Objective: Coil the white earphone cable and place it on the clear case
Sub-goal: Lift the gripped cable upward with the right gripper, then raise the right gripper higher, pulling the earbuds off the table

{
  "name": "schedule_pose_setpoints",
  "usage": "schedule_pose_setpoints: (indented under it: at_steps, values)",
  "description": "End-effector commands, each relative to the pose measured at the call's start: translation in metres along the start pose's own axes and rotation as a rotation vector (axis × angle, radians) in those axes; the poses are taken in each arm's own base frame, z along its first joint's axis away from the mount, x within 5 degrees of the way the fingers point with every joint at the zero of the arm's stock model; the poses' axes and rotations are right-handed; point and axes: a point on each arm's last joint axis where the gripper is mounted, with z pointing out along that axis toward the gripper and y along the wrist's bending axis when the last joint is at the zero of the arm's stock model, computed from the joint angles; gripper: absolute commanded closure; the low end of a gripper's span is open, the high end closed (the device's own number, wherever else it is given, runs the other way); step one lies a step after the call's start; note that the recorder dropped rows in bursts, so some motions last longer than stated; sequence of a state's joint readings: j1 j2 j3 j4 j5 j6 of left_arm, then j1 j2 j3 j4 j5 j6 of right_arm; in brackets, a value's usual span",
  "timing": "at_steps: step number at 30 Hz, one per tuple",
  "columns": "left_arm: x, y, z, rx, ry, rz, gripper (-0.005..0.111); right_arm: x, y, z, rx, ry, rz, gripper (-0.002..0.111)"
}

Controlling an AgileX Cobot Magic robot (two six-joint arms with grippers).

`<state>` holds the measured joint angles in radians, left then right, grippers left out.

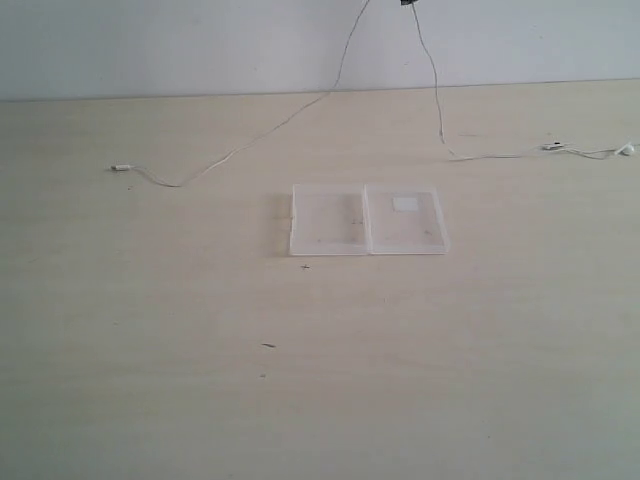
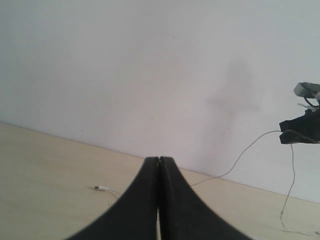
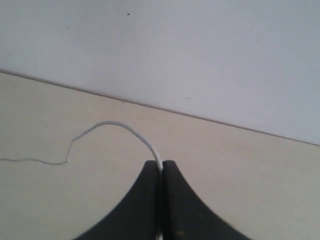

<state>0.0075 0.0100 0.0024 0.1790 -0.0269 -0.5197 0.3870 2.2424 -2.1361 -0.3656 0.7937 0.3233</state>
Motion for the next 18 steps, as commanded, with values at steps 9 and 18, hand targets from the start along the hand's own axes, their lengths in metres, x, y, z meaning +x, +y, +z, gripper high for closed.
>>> schedule_pose_setpoints:
  at_steps: [9, 18]
  values:
    - [-0.002, -0.001, 0.000, 0.003, -0.012, -0.005, 0.107, 0.008, -0.003, -0.065, -0.196, -0.370, 0.072, 0.108]
    - [-0.002, -0.001, 0.000, 0.003, -0.012, -0.005, 0.107, 0.021, -0.020, -0.144, -0.208, -0.517, -0.046, 0.108]
